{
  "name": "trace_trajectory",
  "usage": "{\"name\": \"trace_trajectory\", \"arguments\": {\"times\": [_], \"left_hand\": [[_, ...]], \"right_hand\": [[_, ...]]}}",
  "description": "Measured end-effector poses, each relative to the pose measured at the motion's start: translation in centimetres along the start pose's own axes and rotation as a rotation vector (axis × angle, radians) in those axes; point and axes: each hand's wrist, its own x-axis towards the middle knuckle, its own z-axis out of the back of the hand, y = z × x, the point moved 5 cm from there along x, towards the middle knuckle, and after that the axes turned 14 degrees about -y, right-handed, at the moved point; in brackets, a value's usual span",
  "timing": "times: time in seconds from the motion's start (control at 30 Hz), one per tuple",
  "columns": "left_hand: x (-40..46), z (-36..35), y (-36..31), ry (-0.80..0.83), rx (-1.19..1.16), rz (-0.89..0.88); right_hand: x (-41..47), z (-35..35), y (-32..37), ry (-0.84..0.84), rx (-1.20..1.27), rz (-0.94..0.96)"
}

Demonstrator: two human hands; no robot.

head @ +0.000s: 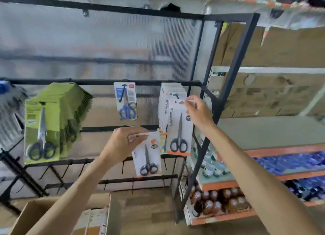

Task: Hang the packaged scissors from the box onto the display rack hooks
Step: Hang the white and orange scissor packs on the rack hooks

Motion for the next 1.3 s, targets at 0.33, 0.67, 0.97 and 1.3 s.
{"name": "trace_trajectory", "arguments": {"times": [0.33, 0.67, 0.97, 1.3], "left_hand": [[1.6, 0.0, -0.6, -0.028, 0.153, -0.069], [5.7, -1.1, -2.2, -0.015, 0.168, -0.077], [7.1, -3.7, -2.0, 0.011, 0.164, -0.102], [9.4, -6.3, -3.6, 0.004, 0.159, -0.116]], "right_hand": [[4.0, -2.9, -1.8, 0.016, -0.013, -0.056], [7.5, -3.6, -1.0, -0.107, -0.226, 0.084], [0.0, 1.4, 1.0, 0.018, -0.072, 0.507], [-1.2, 1.0, 0.0, 0.182, 0.045, 0.300]]}}
